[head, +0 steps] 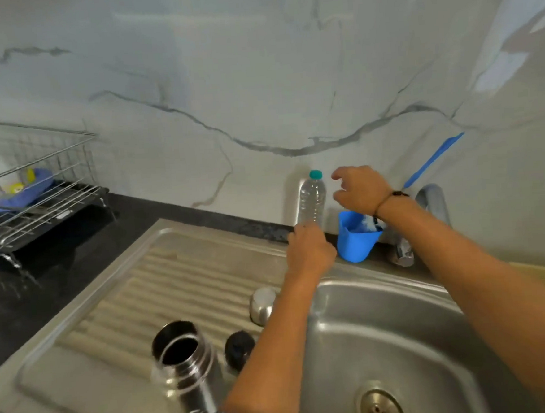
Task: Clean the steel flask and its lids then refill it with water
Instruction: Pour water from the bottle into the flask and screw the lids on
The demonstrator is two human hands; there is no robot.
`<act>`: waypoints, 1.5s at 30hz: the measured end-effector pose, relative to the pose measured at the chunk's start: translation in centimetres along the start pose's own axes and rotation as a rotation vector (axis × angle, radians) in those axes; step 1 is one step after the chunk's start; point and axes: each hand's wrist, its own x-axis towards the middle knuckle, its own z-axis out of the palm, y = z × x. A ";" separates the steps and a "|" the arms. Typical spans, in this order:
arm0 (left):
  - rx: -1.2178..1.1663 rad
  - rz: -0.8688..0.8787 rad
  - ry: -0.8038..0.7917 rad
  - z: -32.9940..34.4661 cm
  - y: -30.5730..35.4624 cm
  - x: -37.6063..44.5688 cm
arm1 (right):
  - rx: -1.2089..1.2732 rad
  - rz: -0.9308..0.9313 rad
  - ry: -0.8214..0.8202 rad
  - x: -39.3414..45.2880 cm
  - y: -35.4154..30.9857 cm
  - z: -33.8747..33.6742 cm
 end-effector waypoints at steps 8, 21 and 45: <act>-0.202 -0.144 0.169 5.2 -0.4 10.0 | -0.138 -0.076 -0.114 9.9 1.3 3.0; -0.566 -0.093 0.429 7.0 -1.8 9.4 | -0.147 -0.235 0.091 6.2 -0.1 4.4; -0.606 0.119 0.164 -2.5 -5.7 -25.3 | 0.235 -0.216 0.349 -24.9 -11.0 1.2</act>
